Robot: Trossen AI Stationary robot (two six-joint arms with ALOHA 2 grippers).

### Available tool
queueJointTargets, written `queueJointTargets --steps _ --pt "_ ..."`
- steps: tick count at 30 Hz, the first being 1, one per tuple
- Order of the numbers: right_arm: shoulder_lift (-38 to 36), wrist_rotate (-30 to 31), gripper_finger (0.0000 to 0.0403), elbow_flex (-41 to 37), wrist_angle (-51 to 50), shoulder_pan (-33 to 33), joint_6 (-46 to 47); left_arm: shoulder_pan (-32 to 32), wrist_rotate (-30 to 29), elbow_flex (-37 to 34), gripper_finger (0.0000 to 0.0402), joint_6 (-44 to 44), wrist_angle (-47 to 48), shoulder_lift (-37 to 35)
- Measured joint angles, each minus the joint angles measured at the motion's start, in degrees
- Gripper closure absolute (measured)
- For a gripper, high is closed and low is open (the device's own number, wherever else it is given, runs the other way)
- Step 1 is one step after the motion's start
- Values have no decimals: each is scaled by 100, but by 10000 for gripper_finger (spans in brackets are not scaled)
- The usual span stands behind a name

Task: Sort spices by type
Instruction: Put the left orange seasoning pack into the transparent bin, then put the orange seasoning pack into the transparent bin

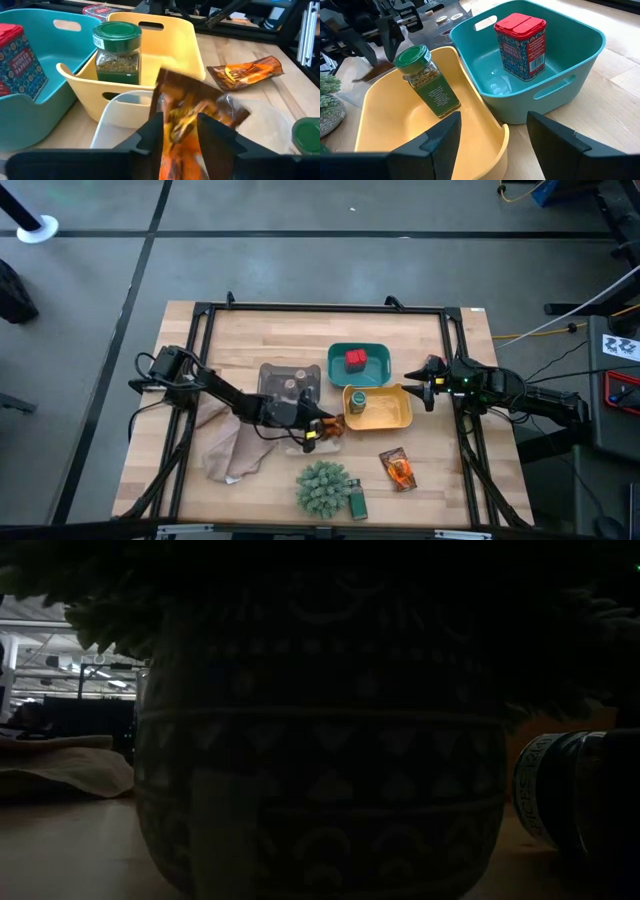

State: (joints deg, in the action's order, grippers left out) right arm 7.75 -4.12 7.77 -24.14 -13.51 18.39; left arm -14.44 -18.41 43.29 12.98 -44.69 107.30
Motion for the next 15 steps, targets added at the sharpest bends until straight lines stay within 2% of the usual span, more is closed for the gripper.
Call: queueJointTargets --steps 4,10,15 --pt "0 0 175 0 0 1 -2 -4 3 -2 283 -144 -25 -34" --pt "0 -2 175 2 16 -1 22 -24 3 -2 282 -144 -95 -149" --pt "-2 -66 175 2 78 2 480 -24 4 -4 284 -161 80 -471"
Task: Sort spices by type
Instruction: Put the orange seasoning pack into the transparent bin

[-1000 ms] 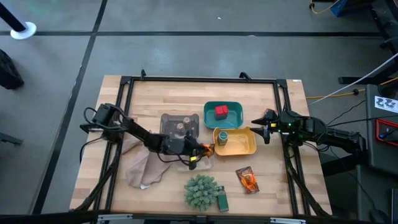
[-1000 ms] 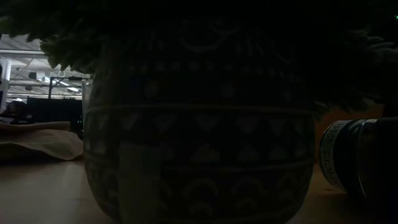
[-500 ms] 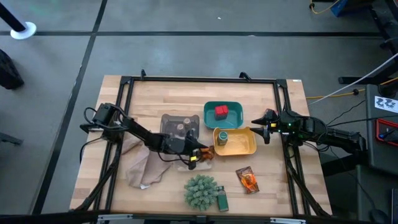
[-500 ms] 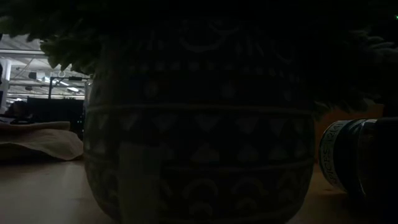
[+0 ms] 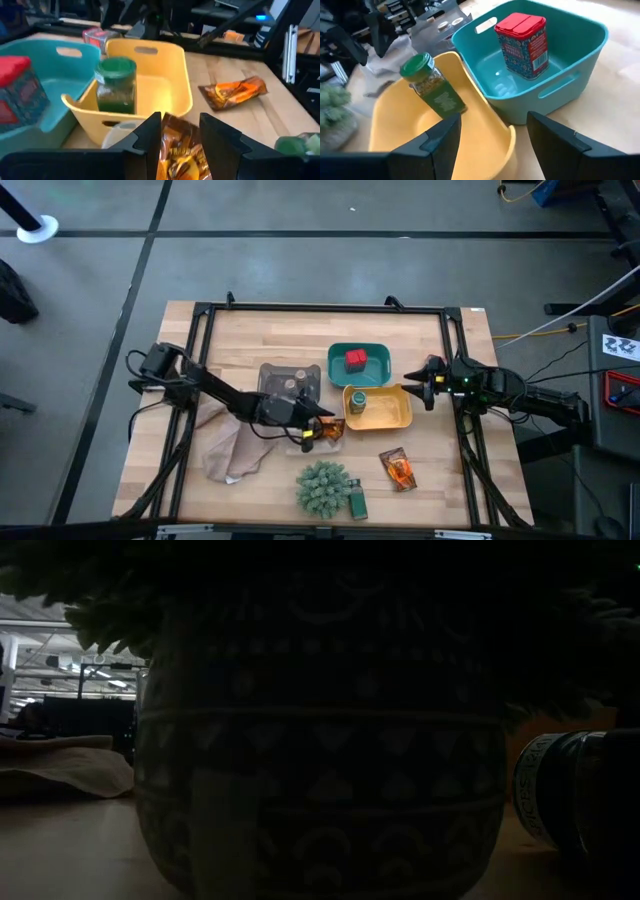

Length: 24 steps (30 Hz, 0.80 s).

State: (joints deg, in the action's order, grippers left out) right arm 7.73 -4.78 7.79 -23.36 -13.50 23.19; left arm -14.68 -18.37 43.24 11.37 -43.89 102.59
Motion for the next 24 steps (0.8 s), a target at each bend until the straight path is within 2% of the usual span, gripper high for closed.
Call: queueJointTargets --steps 5,10,17,24 --pt "0 -330 175 0 33 0 548 0 -2 1 284 -299 671 -643" --pt "1 -392 175 0 152 3 1044 0 -2 2 284 -466 1850 -1430" --pt "2 -699 175 81 603 4 1249 22 -20 2 284 -428 3507 -2429" --pt "1 -696 175 505 602 4 1406 22 -28 2 284 -406 4524 -2922"
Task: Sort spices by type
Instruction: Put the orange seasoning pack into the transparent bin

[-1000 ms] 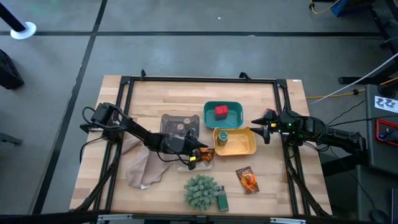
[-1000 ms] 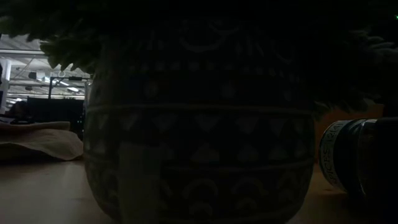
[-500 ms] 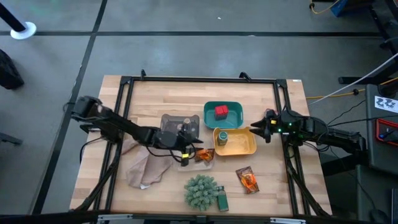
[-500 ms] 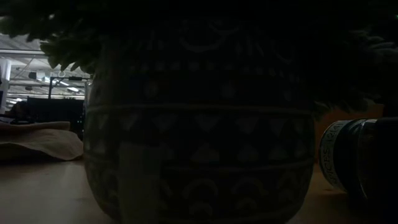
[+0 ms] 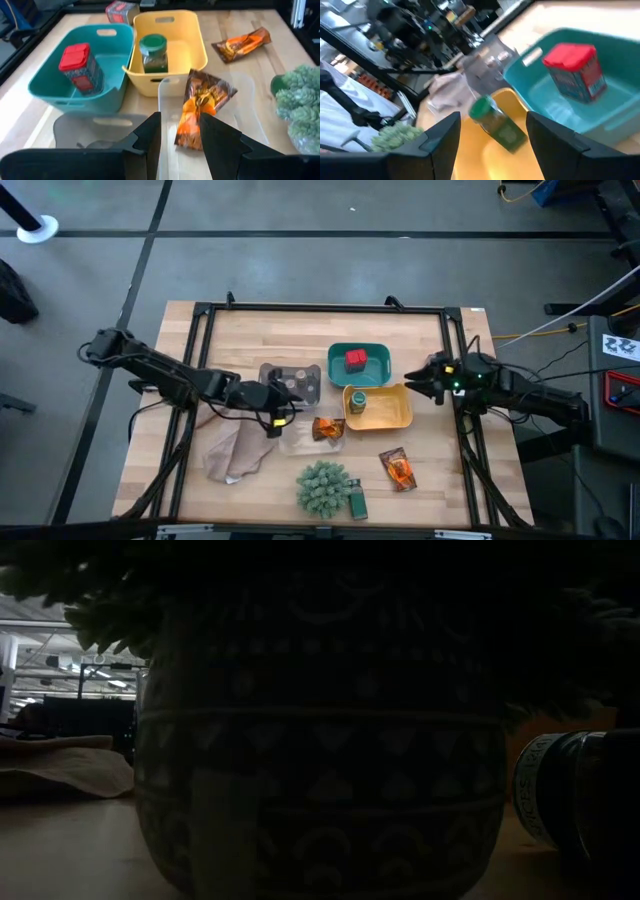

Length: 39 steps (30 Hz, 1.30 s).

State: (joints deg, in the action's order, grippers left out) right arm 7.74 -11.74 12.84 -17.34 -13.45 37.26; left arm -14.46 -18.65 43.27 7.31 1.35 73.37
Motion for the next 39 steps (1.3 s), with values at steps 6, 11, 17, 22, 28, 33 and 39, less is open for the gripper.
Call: queueJointTargets --steps 6,11,17,22,28,33,39 --pt "0 4 175 346 -3 0 128 0 -13 0 284 37 293 -27" --pt "63 6 175 475 12 0 349 4 -20 0 284 32 319 -27" --pt "375 -71 175 485 202 0 618 178 -24 0 284 127 478 -180" --pt "804 -254 175 483 868 0 641 414 -35 0 284 144 881 -512" --pt "1451 -189 175 484 1734 588 642 520 -37 0 284 321 1326 -810" --pt "2212 664 175 483 2512 1790 696 495 -31 0 284 343 1611 -855" --pt "3201 2158 175 483 3428 3384 1295 496 -24 0 284 426 1813 -855"
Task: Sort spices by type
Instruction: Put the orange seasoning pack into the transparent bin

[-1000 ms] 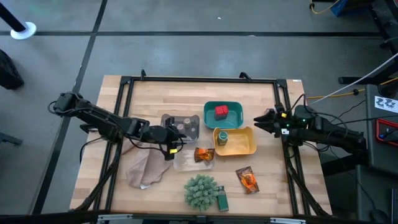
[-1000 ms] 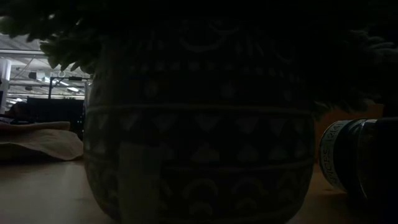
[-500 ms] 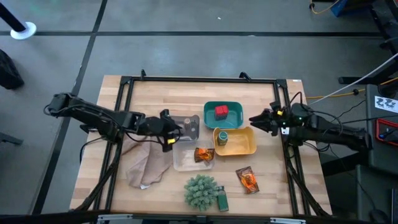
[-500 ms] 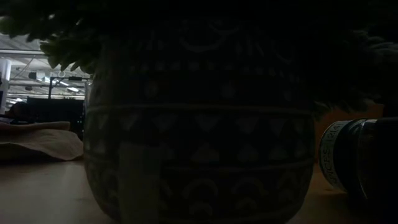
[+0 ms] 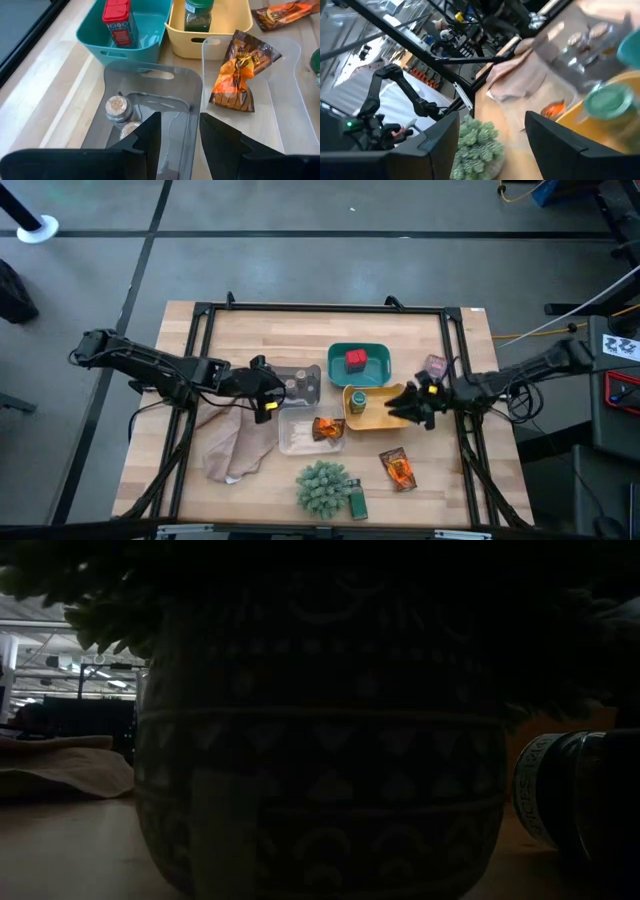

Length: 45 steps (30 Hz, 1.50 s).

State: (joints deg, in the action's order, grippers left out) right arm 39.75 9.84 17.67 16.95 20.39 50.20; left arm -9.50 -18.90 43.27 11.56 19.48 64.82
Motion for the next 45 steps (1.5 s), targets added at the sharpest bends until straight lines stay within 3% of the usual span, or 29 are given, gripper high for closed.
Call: queueJointTargets --steps 8,13,17,23,27,38,45 --pt "1476 1757 175 422 386 1526 1596 0 2 0 284 -15 16 0" --pt "2458 1911 175 1338 100 1990 2055 0 2 0 284 -17 143 0" --pt "3160 1907 175 2410 -1386 2183 2495 0 2 0 284 -6 247 0" --pt "4283 1436 175 3977 -4127 2240 3772 0 2 -4 284 -5 276 2" --pt "5032 953 175 4678 -5150 2238 4302 0 2 -4 284 -51 274 2" --pt "6389 -191 175 5031 -5326 2235 5195 0 4 -4 284 -45 265 2" --pt "6558 -309 175 5029 -5466 2235 5267 0 4 -4 284 -43 261 2"
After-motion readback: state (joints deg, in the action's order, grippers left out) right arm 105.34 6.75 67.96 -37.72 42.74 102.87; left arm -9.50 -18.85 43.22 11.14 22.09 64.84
